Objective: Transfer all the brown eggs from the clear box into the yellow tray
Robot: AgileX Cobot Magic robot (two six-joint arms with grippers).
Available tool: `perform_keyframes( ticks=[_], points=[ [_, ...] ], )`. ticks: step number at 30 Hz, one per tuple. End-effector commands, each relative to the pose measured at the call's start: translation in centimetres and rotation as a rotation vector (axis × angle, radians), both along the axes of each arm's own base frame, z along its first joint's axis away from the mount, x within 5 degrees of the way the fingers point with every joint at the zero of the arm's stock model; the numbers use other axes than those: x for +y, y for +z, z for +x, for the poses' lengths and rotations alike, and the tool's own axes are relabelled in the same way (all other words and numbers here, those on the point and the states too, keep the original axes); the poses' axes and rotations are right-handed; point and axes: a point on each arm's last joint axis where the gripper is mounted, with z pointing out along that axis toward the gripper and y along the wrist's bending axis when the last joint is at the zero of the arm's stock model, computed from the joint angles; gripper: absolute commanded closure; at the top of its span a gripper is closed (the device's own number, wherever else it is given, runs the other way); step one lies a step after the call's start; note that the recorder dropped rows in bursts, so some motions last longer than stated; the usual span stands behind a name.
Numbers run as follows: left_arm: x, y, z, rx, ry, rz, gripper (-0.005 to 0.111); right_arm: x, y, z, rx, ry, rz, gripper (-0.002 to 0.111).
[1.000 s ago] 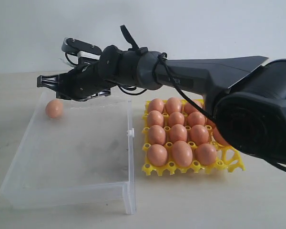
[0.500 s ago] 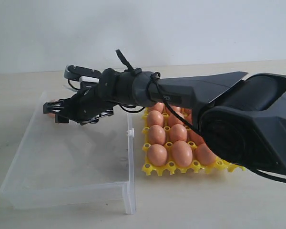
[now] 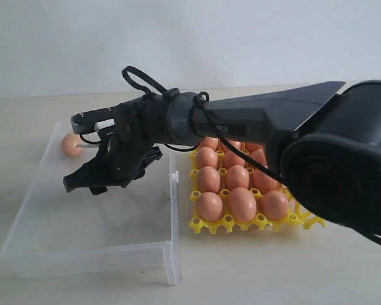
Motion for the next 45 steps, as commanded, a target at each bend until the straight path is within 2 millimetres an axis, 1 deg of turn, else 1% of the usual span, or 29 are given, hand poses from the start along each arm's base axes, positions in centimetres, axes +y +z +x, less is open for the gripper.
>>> perform_keyframes(
  ticks=[1, 6, 9, 13, 16, 19, 20, 21, 23, 24, 27, 29, 30, 31, 32, 33, 34, 35, 37, 40, 42, 45],
  points=[
    [0.0, 0.2, 0.0, -0.013, -0.006, -0.007, 0.107, -1.9, -1.7, -2.2, 0.073, 0.022, -0.127, 0.056],
    [0.0, 0.2, 0.0, -0.013, -0.006, -0.007, 0.107, -2.7, 0.5, -2.9, 0.062, 0.023, -0.119, 0.056],
    [0.0, 0.2, 0.0, -0.013, -0.006, -0.007, 0.107, -3.5, 1.4, -3.6, 0.100, 0.036, -0.169, 0.056],
    [0.0, 0.2, 0.0, -0.013, -0.006, -0.007, 0.107, -4.7, 2.0, -4.8, 0.150, 0.085, -0.241, 0.056],
    [0.0, 0.2, 0.0, -0.013, -0.006, -0.007, 0.107, -5.8, 2.0, -5.6, 0.154, 0.095, -0.277, 0.057],
    [0.0, 0.2, 0.0, -0.013, -0.006, -0.007, 0.107, -6.5, 2.2, -6.2, 0.137, 0.094, -0.264, 0.059],
    [0.0, 0.2, 0.0, -0.013, -0.006, -0.007, 0.107, -6.6, 2.7, -6.3, 0.106, 0.090, -0.235, 0.059],
    [0.0, 0.2, 0.0, -0.013, -0.006, -0.007, 0.107, -6.6, 3.1, -6.3, 0.092, 0.089, -0.222, 0.059],
    [0.0, 0.2, 0.0, -0.013, -0.006, -0.007, 0.107, -6.3, 4.6, -6.0, 0.039, 0.084, -0.171, 0.059],
    [0.0, 0.2, 0.0, -0.013, -0.006, -0.007, 0.107, -6.0, 5.6, -5.7, 0.006, 0.082, -0.139, 0.059],
    [0.0, 0.2, 0.0, -0.013, -0.006, -0.007, 0.107, -4.9, 7.7, -4.6, -0.078, 0.068, -0.053, 0.059],
    [0.0, 0.2, 0.0, -0.013, -0.006, -0.007, 0.107, -3.6, 9.9, -2.8, -0.190, 0.001, 0.098, 0.055],
    [0.0, 0.2, 0.0, -0.013, -0.006, -0.007, 0.107, -3.2, 10.2, -2.3, -0.201, -0.031, 0.140, 0.054],
    [0.0, 0.2, 0.0, -0.013, -0.006, -0.007, 0.107, -2.9, 10.4, -1.3, -0.214, -0.081, 0.192, 0.054],
    [0.0, 0.2, 0.0, -0.013, -0.006, -0.007, 0.107, -2.6, 10.1, -0.6, -0.208, -0.107, 0.209, 0.054],
    [0.0, 0.2, 0.0, -0.013, -0.006, -0.007, 0.107, -2.3, 9.2, 0.4, -0.180, -0.154, 0.226, 0.054],
    [0.0, 0.2, 0.0, -0.013, -0.006, -0.007, 0.107, -2.1, 8.9, 1.2, -0.161, -0.186, 0.248, 0.054],
    [0.0, 0.2, 0.0, -0.013, -0.006, -0.007, 0.107, -1.5, 8.0, 2.0, -0.110, -0.233, 0.291, 0.054],
    [0.0, 0.2, 0.0, -0.013, -0.006, -0.007, 0.107, -0.6, 6.7, 3.2, -0.046, -0.265, 0.333, 0.054],
    [0.0, 0.2, 0.0, -0.013, -0.006, -0.007, 0.107, 0.1, 5.0, 4.1, -0.004, -0.275, 0.340, 0.054],
    [0.0, 0.2, 0.0, -0.013, -0.006, -0.007, 0.107, 0.6, 4.3, 4.6, 0.011, -0.282, 0.352, 0.054],
    [0.0, 0.2, 0.0, -0.013, -0.006, -0.007, 0.107, 1.2, 3.8, 5.1, 0.040, -0.297, 0.386, 0.054]
  ],
)
